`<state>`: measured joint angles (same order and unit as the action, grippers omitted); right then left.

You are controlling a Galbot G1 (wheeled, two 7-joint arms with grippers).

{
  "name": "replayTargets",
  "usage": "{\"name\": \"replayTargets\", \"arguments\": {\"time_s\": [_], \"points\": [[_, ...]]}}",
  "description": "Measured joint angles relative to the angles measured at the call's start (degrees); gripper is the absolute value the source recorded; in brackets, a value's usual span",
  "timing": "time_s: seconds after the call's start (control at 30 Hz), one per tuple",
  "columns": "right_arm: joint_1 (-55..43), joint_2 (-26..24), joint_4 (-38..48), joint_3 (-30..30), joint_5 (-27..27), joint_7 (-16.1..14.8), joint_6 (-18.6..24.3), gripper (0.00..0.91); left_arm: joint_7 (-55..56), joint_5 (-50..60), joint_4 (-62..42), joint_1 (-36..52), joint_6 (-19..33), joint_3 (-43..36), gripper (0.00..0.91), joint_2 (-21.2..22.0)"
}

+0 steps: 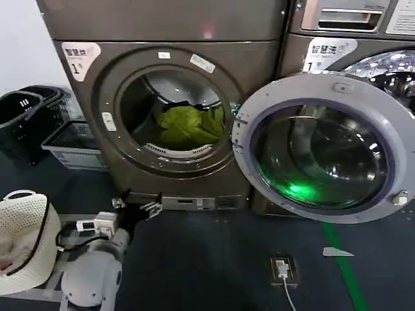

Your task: Grasp the clothes from the dryer.

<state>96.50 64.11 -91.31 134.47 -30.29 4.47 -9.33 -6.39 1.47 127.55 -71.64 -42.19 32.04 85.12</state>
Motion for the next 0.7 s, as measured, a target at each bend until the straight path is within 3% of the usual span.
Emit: {"name": "replayTargets", "arguments": {"time_s": [0.7], "points": [[-0.8, 0.8, -0.3, -1.1, -1.3, 1.0, 1.4, 0.907, 1.7, 0.0, -0.5, 0.3, 0.0, -0.6, 0.907, -0.4]]}}
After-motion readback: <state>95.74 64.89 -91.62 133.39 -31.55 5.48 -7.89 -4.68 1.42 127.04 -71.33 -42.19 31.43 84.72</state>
